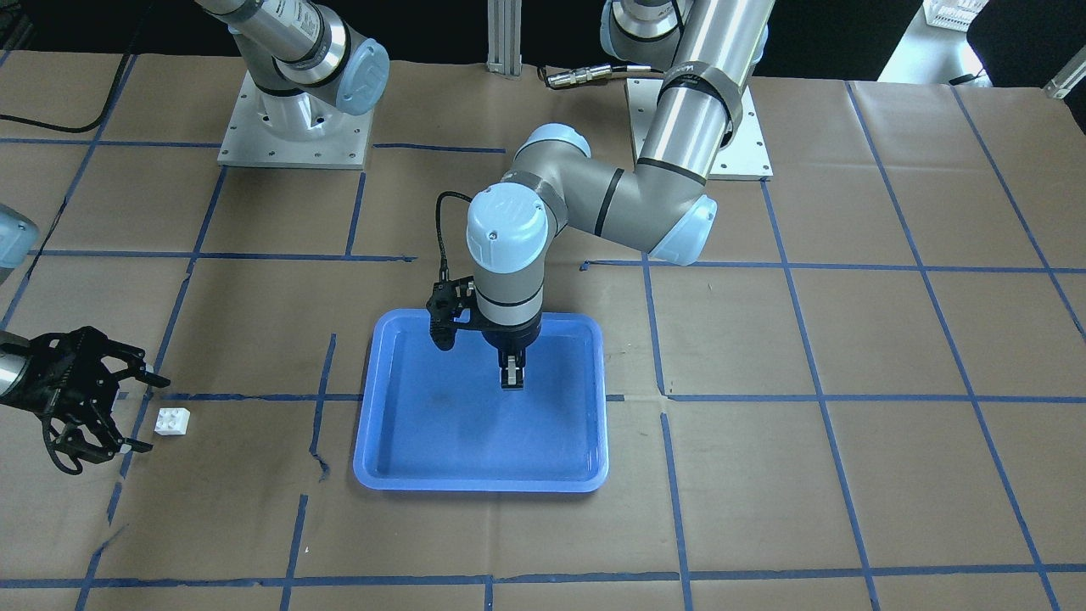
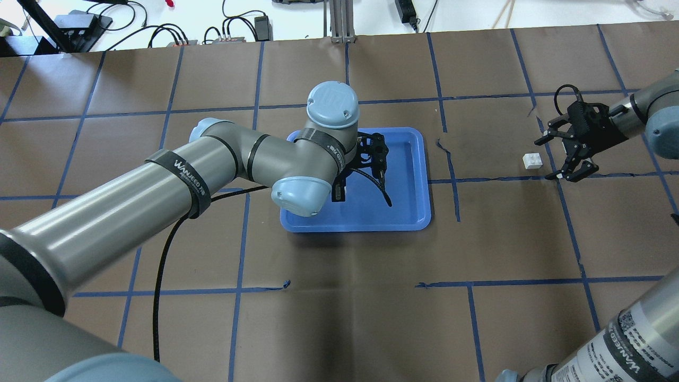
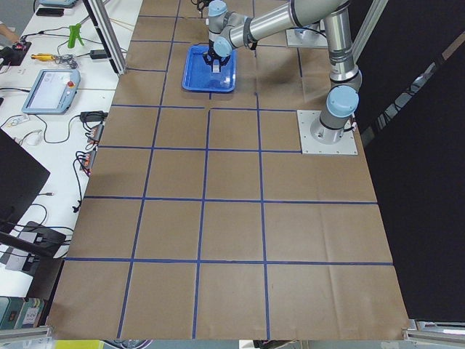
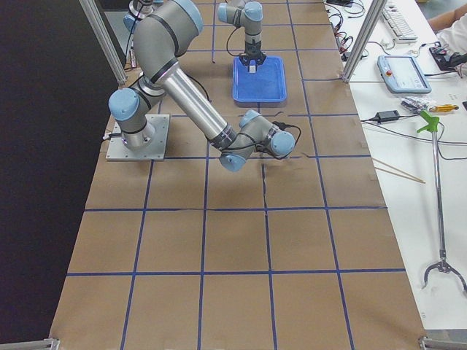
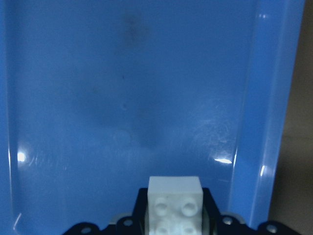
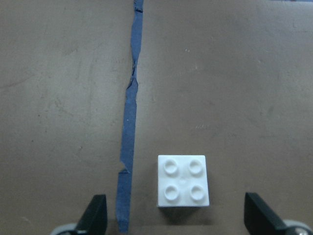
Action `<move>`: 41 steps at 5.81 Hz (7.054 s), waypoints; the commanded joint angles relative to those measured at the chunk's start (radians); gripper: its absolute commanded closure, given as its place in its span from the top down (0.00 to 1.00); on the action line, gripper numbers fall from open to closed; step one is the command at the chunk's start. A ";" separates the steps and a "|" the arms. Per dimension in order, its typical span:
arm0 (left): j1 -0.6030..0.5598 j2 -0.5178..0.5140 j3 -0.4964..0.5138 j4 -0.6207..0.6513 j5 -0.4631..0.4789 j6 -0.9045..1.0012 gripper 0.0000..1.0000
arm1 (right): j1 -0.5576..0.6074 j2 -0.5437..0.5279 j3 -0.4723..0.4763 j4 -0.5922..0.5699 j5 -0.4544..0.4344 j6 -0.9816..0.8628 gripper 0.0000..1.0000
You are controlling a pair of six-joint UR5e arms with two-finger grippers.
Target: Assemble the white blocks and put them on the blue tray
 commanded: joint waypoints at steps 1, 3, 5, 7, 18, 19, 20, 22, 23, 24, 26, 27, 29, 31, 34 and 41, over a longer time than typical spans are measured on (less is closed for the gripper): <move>-0.004 -0.036 -0.001 0.051 0.004 0.005 0.00 | 0.004 0.003 0.002 0.004 0.034 -0.003 0.98; -0.004 -0.018 -0.004 0.054 0.002 0.008 0.19 | 0.004 0.003 0.000 0.004 0.043 -0.007 0.64; -0.004 -0.027 -0.004 0.052 -0.009 0.001 0.96 | 0.004 0.003 0.000 -0.004 0.042 -0.007 0.48; -0.004 0.026 0.030 -0.054 0.002 -0.027 0.98 | 0.004 0.002 -0.004 -0.004 0.040 -0.006 0.22; 0.343 0.585 0.156 -0.782 0.013 -1.084 0.99 | 0.463 -0.163 0.081 -0.288 0.163 0.625 0.18; 0.341 0.585 0.156 -0.782 0.013 -1.082 0.99 | 0.520 -0.155 0.156 -0.476 0.163 0.790 0.18; 0.343 0.585 0.156 -0.779 0.008 -1.085 0.99 | 0.568 -0.152 0.219 -0.599 0.161 0.883 0.18; 0.348 0.594 0.154 -0.774 0.010 -1.090 0.99 | 0.593 -0.108 0.310 -0.778 0.161 0.910 0.18; 0.351 0.594 0.159 -0.774 0.010 -1.090 0.99 | 0.617 -0.088 0.313 -0.823 0.151 0.968 0.18; 0.349 0.594 0.159 -0.774 0.010 -1.090 0.99 | 0.628 -0.066 0.312 -0.844 0.146 0.976 0.18; 0.349 0.594 0.162 -0.767 0.014 -1.089 0.99 | 0.632 -0.049 0.313 -0.854 0.144 0.975 0.18; 0.351 0.591 0.183 -0.759 0.016 -1.087 0.99 | 0.643 -0.044 0.313 -0.854 0.141 0.975 0.18; 0.349 0.585 0.191 -0.759 0.017 -1.087 0.99 | 0.665 -0.021 0.313 -0.857 0.140 0.967 0.20; 0.349 0.585 0.191 -0.759 0.017 -1.087 0.99 | 0.666 -0.021 0.313 -0.858 0.140 0.965 0.20; 0.349 0.579 0.193 -0.758 0.017 -1.087 0.99 | 0.677 -0.026 0.315 -0.857 0.140 0.967 0.20; 0.348 0.580 0.190 -0.759 0.016 -1.089 0.99 | 0.677 -0.023 0.313 -0.858 0.144 0.968 0.54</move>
